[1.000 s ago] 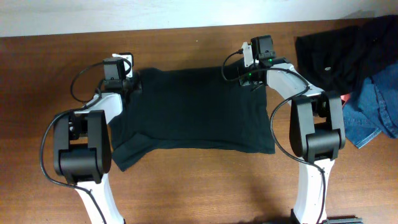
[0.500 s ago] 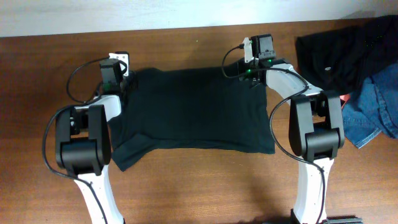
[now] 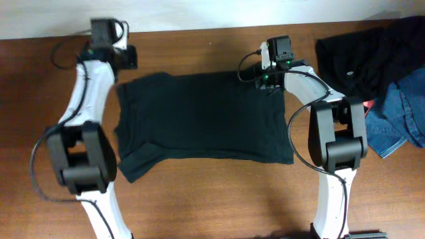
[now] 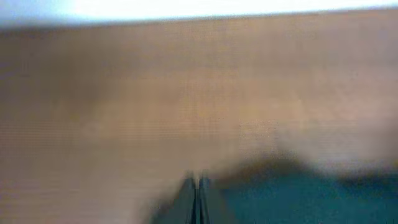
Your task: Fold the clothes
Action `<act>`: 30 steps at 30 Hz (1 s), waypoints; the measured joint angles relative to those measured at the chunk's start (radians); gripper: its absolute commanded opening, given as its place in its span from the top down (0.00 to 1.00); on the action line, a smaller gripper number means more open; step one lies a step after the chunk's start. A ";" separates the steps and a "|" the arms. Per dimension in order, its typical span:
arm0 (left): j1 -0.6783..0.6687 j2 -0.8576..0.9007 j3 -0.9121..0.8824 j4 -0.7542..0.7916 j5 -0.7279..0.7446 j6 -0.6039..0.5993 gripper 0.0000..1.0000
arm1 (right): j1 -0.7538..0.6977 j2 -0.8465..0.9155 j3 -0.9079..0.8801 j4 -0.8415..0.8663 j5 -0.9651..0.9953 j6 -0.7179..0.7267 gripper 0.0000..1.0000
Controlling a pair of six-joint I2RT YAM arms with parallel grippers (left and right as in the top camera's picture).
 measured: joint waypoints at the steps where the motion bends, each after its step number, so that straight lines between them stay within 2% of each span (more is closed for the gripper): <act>1: 0.000 -0.033 0.032 -0.095 0.001 -0.014 0.94 | 0.000 -0.011 0.001 -0.047 -0.002 0.011 0.69; 7: 0.000 -0.179 0.098 -0.524 0.049 -0.116 0.94 | 0.000 -0.126 0.006 -0.388 -0.048 0.045 0.59; 12: -0.013 -0.177 -0.018 -0.596 0.100 -0.161 0.94 | 0.000 -0.161 0.011 -0.627 -0.108 0.047 0.58; 15: -0.046 -0.166 -0.157 -0.581 0.114 -0.172 0.95 | 0.000 -0.161 0.006 -0.724 -0.122 0.046 0.65; 20: -0.108 -0.149 -0.384 -0.483 0.129 -0.180 0.95 | 0.000 -0.161 -0.044 -0.732 -0.134 0.045 0.69; 23: -0.113 -0.148 -0.489 -0.387 0.132 -0.181 0.96 | 0.000 -0.161 -0.104 -0.657 -0.138 0.042 0.96; 30: -0.109 -0.148 -0.558 -0.316 0.129 -0.183 0.95 | 0.009 -0.183 -0.260 -0.431 -0.164 0.043 0.96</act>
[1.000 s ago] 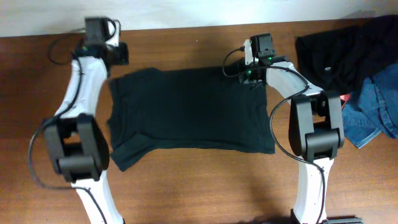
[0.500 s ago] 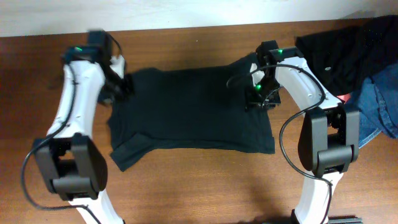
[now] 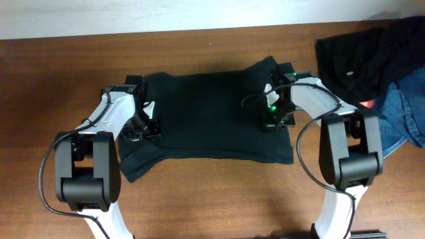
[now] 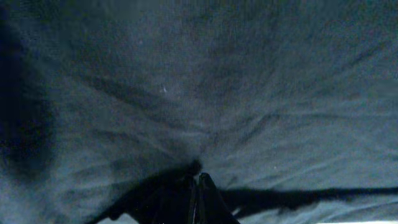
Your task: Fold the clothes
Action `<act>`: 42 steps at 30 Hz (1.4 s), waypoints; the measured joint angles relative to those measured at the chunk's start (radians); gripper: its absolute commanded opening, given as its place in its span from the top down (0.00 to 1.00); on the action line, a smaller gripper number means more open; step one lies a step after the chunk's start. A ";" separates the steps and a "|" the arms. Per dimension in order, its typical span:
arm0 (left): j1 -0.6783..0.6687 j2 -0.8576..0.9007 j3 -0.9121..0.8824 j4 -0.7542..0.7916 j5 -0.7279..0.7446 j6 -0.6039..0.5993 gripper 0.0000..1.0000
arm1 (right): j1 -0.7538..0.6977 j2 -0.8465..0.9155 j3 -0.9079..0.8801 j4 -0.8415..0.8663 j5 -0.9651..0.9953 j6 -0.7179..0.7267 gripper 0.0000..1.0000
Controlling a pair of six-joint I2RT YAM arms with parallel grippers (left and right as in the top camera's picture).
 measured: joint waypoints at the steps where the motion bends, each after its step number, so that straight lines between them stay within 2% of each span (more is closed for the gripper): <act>1: 0.000 0.000 0.000 0.011 -0.001 0.000 0.95 | 0.004 -0.010 -0.018 0.026 -0.004 0.000 0.96; 7: 0.000 0.000 0.000 0.024 -0.001 0.000 0.96 | 0.034 -0.052 -0.097 0.166 -0.038 0.000 0.96; 9: 0.000 0.000 0.000 -0.002 -0.001 -0.001 0.99 | 0.035 -0.055 -0.103 0.174 -0.045 0.000 0.96; 18: 0.000 -0.012 -0.003 -0.149 -0.001 0.000 0.99 | 0.035 -0.055 -0.105 0.175 -0.053 0.001 0.95; 26: 0.000 -0.185 -0.004 -0.150 -0.001 0.000 0.99 | 0.036 -0.055 -0.104 0.169 -0.043 0.012 0.95; 30: 0.000 -0.257 -0.004 -0.164 -0.001 0.000 0.99 | 0.039 -0.055 -0.102 0.163 -0.040 0.027 0.87; 32: 0.000 -0.273 -0.004 -0.158 -0.002 0.000 1.00 | 0.041 -0.055 -0.094 0.145 -0.040 0.030 0.76; 35: 0.000 -0.278 -0.004 -0.136 -0.002 -0.001 0.99 | 0.047 -0.055 -0.073 0.077 -0.025 0.030 0.72; 40: 0.000 -0.278 -0.004 -0.129 -0.002 -0.004 0.99 | 0.046 -0.065 -0.062 -0.027 0.045 0.030 0.72; 42: 0.000 -0.278 -0.004 -0.129 -0.004 -0.004 0.99 | 0.046 -0.084 -0.062 -0.064 0.068 0.031 0.84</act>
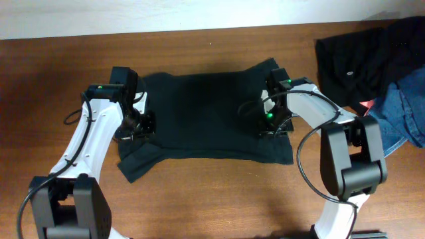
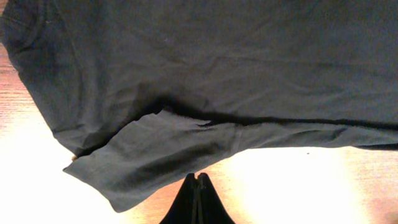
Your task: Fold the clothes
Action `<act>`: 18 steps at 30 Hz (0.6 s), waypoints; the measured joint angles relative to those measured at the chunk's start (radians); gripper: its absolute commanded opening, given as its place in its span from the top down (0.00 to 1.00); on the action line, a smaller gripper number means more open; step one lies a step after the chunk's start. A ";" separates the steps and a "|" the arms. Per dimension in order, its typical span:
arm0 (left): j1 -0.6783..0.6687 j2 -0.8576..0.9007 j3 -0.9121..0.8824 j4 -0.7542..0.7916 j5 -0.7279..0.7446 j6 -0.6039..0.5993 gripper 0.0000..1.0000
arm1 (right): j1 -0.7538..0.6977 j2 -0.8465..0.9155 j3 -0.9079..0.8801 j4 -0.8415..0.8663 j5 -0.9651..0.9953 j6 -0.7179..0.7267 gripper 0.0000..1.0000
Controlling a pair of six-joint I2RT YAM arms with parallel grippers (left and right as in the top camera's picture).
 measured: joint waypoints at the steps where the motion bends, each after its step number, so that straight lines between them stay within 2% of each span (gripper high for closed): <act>1: 0.000 0.000 0.000 0.000 -0.001 0.000 0.99 | 0.000 -0.010 0.000 -0.012 0.007 -0.002 0.88; 3: 0.000 0.000 0.000 0.000 -0.001 0.000 0.99 | 0.000 -0.026 0.000 -0.018 0.020 0.003 0.89; 5: 0.000 0.000 0.000 0.001 -0.001 0.000 0.99 | 0.000 -0.029 -0.001 -0.003 0.025 0.003 0.96; 13: 0.000 0.000 0.000 0.005 -0.001 0.000 0.98 | 0.000 -0.029 -0.007 -0.052 0.085 0.041 0.96; 18: 0.000 0.000 0.000 0.031 -0.001 -0.002 0.94 | 0.000 -0.029 -0.019 -0.103 0.145 0.084 0.96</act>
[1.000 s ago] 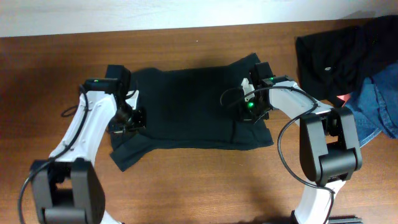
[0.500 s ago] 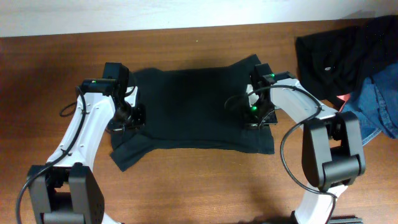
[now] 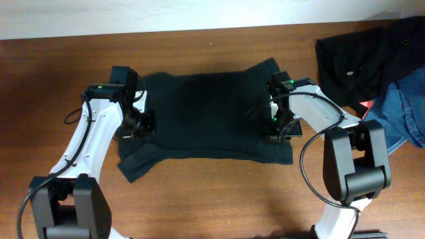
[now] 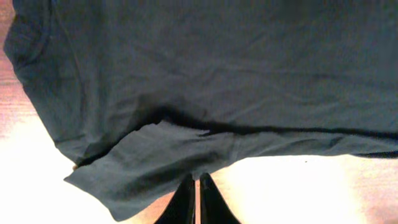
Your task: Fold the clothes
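Observation:
A black T-shirt lies spread flat on the brown table, its far right corner turned up. My left gripper hovers over its left side. In the left wrist view the shirt lies well below, with one sleeve sticking out at the near edge. There the left gripper has its fingers together, only a thin slit between them and nothing held. My right gripper sits low over the shirt's right edge. It is dark against dark cloth, so its jaws cannot be read.
A heap of other clothes lies at the far right: a black garment and blue jeans. Bare wooden table runs along the front, and the table's back edge meets a white wall.
My right gripper has shifted a little to the right, toward the shirt's right edge. The left arm has barely moved, and the slit between its fingers looks slightly wider.
Both grippers were at the shirt's far corners, the left one shut. Then they were down on the middle of the shirt, cloth creased around the left fingertips and the far corners turned up. Later the left gripper was raised with nothing in it, and it still is.

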Action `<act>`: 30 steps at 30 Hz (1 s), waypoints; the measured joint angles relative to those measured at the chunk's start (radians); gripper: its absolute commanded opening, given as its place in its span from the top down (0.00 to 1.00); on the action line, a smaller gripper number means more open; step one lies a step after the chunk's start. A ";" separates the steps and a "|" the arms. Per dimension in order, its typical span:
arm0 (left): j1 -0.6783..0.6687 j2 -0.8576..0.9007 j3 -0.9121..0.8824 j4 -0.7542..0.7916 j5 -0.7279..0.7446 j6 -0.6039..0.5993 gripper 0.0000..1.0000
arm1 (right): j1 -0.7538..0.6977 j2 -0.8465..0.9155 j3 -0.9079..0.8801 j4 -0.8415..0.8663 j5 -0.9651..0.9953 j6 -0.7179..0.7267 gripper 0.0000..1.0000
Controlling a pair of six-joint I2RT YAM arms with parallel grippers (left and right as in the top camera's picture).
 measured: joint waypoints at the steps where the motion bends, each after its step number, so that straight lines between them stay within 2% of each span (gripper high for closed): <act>1: 0.000 0.000 0.000 0.006 0.000 -0.002 0.93 | 0.000 0.000 0.000 -0.007 0.006 0.007 0.96; 5: 0.000 0.000 -0.001 0.034 0.000 -0.002 0.89 | 0.000 0.000 -0.008 -0.010 0.021 0.026 0.96; 14: 0.000 0.000 -0.130 0.179 -0.030 -0.002 0.88 | 0.000 -0.017 -0.106 0.097 0.026 0.044 0.96; 23: 0.000 0.000 -0.253 0.379 -0.077 -0.002 0.87 | 0.000 -0.022 -0.113 0.105 0.026 0.047 0.96; 27: 0.000 0.000 -0.319 0.463 -0.101 -0.002 0.82 | 0.000 -0.024 -0.115 0.108 0.026 0.047 0.96; 30: 0.000 0.000 -0.367 0.521 -0.119 -0.002 0.82 | 0.000 -0.025 -0.117 0.109 0.026 0.047 0.96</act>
